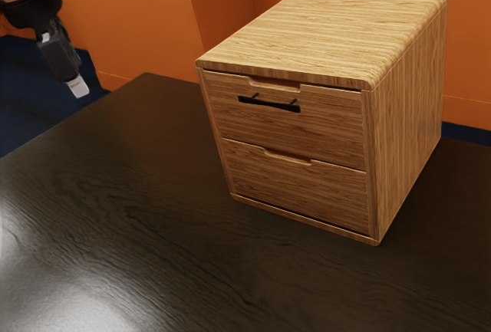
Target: Pull the drawer handle with one arm to open the drawer
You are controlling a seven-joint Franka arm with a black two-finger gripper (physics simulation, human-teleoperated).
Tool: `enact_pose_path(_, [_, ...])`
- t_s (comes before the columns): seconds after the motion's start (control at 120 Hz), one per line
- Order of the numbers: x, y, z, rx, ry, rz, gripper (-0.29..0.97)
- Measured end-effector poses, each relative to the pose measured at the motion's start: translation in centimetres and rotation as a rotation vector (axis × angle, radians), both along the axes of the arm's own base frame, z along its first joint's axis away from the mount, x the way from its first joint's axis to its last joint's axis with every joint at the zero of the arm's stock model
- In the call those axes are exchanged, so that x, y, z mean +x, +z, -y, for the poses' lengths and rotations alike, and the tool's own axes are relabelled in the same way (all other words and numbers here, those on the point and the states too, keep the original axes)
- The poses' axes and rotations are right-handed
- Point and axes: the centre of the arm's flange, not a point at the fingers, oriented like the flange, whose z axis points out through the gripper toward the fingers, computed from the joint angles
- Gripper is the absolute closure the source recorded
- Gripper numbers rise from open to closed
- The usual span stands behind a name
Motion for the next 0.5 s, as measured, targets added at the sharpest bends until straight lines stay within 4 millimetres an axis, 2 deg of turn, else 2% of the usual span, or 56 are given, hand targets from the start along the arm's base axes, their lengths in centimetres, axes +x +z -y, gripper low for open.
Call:
enact_pose_path(0.075, [0.3, 0.2, 1.8, 0.014, -0.062, 0.000, 0.00])
enact_pose_path(0.167, [0.1, 0.1, 1.7, 0.020, -0.086, -0.013, 0.00])
enact_pose_path(0.25, [0.1, -0.2, 2.7, 0.018, -0.127, -0.035, 0.00])
enact_pose_path(0.317, [-1.1, 0.2, 3.1, -0.004, -0.156, -0.048, 0.00])
enact_pose_path(0.442, [-1.5, -1.9, 4.7, -0.028, -0.263, -0.154, 0.00])
enact_pose_path(0.5, [-1.8, -3.3, 7.0, -0.006, -0.379, -0.185, 0.00])
